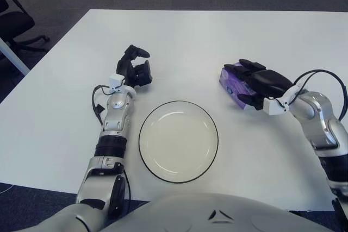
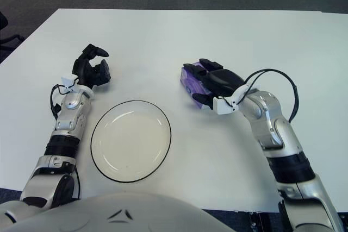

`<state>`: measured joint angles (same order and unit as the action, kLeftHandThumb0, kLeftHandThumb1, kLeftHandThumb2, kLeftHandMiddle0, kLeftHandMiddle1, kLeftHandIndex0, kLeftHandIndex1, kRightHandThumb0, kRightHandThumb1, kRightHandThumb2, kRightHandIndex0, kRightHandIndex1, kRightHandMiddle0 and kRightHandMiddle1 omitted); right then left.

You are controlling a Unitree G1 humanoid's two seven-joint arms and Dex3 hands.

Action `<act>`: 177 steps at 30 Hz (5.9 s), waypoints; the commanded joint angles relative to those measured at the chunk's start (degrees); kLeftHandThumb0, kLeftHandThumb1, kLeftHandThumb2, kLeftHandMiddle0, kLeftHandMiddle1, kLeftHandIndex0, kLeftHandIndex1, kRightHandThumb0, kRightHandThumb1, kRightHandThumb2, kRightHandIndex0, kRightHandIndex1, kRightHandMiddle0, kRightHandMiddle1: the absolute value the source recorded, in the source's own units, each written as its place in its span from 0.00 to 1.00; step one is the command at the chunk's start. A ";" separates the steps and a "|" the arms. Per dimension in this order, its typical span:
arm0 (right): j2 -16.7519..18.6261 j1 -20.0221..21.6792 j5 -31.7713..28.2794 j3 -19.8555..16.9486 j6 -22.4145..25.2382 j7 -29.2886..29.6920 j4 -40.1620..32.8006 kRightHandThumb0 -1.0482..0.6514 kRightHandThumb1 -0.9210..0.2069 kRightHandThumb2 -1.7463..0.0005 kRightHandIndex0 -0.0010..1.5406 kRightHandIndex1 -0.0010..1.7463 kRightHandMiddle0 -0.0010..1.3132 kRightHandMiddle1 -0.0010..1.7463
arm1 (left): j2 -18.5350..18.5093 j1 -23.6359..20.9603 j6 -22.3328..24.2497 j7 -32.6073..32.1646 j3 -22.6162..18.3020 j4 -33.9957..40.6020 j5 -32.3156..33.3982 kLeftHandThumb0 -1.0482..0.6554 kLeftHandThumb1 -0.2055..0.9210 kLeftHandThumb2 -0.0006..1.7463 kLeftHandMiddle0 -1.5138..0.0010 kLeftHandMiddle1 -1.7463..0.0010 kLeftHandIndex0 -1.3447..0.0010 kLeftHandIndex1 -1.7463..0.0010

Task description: Put the tissue paper into the plate.

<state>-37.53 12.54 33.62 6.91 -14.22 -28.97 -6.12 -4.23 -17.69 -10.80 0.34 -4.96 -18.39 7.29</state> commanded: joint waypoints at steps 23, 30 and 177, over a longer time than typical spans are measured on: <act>-2.41 15.01 -4.26 8.11 -30.63 7.34 31.72 0.07 0.00 0.43 0.12 0.06 0.00 0.37 | 3.35 7.72 -1.09 0.20 1.15 -1.45 -0.69 0.36 0.57 0.67 0.14 0.00 0.62 0.00; -5.22 21.34 12.15 12.25 -43.39 25.04 39.35 0.05 0.00 0.38 0.15 0.07 0.00 0.33 | 3.40 8.25 -0.66 -0.02 1.29 -0.56 -0.91 0.36 0.57 0.67 0.14 0.00 0.61 0.00; 25.81 22.88 45.01 15.17 49.71 0.56 13.44 0.00 0.00 0.48 0.00 0.00 0.00 0.00 | 4.92 6.26 -5.75 -2.30 1.99 -5.90 -3.04 0.36 0.59 0.66 0.14 0.00 0.62 0.00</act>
<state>-12.18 33.98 79.70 22.06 34.76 -28.95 5.87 -3.62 -18.63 -15.86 -0.97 -3.57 -19.55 4.18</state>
